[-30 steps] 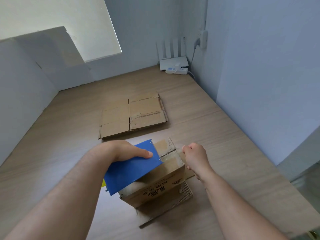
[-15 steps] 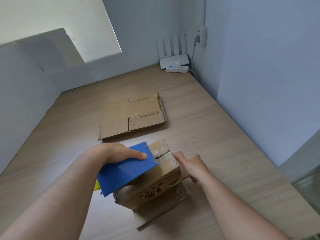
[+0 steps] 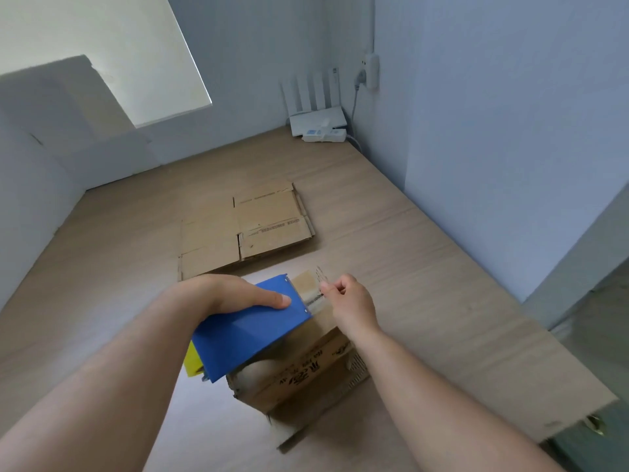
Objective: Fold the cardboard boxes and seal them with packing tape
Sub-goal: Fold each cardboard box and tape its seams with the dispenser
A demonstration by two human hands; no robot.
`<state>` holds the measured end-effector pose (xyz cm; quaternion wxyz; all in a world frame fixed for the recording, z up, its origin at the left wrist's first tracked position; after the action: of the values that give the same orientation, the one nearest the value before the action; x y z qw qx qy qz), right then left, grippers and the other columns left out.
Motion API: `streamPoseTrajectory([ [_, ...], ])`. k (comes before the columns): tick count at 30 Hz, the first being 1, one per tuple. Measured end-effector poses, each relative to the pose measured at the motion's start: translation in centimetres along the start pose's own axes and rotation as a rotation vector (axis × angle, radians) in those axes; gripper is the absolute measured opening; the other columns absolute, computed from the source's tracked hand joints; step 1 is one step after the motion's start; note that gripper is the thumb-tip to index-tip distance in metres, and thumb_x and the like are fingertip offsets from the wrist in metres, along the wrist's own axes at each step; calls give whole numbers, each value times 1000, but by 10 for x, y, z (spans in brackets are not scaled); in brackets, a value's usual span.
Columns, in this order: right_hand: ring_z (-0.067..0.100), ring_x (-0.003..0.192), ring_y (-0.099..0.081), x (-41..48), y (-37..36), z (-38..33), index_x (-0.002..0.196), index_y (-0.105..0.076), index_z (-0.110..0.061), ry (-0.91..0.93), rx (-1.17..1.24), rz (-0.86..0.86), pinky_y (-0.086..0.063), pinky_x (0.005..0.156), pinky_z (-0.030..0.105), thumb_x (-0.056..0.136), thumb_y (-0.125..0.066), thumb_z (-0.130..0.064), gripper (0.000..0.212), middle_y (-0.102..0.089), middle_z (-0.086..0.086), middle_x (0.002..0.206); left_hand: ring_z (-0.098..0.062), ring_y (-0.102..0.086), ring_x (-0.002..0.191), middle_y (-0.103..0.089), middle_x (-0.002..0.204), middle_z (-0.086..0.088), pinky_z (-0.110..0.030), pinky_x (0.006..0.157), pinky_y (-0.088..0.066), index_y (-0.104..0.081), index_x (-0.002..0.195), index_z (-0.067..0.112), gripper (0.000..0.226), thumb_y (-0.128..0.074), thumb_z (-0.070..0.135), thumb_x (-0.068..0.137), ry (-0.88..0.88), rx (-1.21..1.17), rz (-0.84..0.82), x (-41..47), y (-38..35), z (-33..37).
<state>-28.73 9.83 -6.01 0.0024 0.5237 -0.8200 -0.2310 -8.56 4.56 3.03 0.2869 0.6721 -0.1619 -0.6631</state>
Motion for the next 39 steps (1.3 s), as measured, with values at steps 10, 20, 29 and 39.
streamPoseTrajectory([
  [10,11,56,-39,-3,4,-10,65,-49,-15,40,-14,84,-30,53,27,91,-61,-32,33,-44,-6,59,-22,-74,72,-76,81,-5,-27,64,-53,-74,90,15,84,-77,80,36,-187,-167,-164,4,-6,-88],
  [20,18,64,-39,5,6,-10,77,-57,2,49,-45,146,-28,61,31,89,-63,-30,35,-45,7,66,-29,-73,83,-75,91,-12,-31,77,-55,-78,87,10,85,-77,74,32,-192,-325,-321,21,-40,-180],
  [29,12,56,-39,0,2,-12,60,-47,-19,74,-119,172,-29,55,31,90,-62,-31,35,-44,-5,57,-20,-73,69,-75,77,-2,-29,69,-52,-77,83,18,77,-78,78,36,-130,-357,-205,39,-56,-175],
  [39,14,58,-42,-7,1,-12,64,-44,-17,70,-172,218,-31,52,29,93,-56,-34,36,-47,-1,62,-13,-62,74,-64,82,4,-27,66,-45,-57,87,23,46,-49,68,80,66,32,271,74,-53,-226],
])
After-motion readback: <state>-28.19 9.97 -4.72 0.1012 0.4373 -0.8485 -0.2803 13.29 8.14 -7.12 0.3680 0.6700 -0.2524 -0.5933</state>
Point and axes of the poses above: each hand's wrist, its own x-axis towards the middle knuckle, its own y-axis out of the back of the hand, z = x × y, the point moved 8 cm from there along x, towards the middle knuckle
